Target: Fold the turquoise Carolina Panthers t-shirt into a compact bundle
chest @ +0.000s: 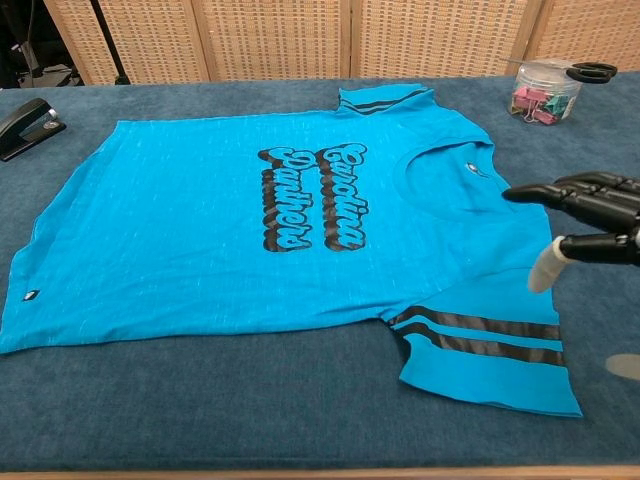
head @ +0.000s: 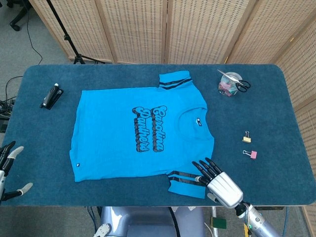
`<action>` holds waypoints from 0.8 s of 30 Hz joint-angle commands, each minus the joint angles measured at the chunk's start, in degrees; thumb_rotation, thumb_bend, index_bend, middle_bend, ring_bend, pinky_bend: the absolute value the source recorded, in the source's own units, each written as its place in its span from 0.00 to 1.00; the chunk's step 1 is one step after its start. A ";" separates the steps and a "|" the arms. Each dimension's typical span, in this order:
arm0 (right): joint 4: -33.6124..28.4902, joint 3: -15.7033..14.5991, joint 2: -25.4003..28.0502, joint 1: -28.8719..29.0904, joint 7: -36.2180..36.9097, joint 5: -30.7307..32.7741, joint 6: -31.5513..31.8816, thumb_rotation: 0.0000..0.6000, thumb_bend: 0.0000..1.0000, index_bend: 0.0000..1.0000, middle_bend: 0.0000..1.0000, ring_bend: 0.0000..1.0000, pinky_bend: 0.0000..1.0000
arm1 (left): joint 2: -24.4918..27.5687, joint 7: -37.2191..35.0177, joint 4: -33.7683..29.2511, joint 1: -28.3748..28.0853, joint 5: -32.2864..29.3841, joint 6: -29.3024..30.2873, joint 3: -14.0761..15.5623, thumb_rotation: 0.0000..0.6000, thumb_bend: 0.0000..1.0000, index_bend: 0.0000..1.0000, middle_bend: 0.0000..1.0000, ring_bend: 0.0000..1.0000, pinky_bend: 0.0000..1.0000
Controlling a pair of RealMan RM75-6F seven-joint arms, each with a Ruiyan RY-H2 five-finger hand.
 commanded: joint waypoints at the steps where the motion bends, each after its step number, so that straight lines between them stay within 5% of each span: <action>1: 0.69 -0.23 -1.55 1.03 0.02 1.28 -1.76 1.00 0.00 0.37 0.00 0.00 0.00 | -0.06 0.11 -0.02 -0.06 -0.07 -0.14 -0.02 1.00 0.00 0.00 0.00 0.00 0.00; 24: 9.17 -4.29 -6.67 2.29 -0.06 3.21 -3.09 1.00 0.00 0.40 0.01 0.00 0.00 | -0.07 0.14 -0.06 -0.17 -0.58 -0.64 -0.06 1.00 0.00 0.00 0.00 0.00 0.00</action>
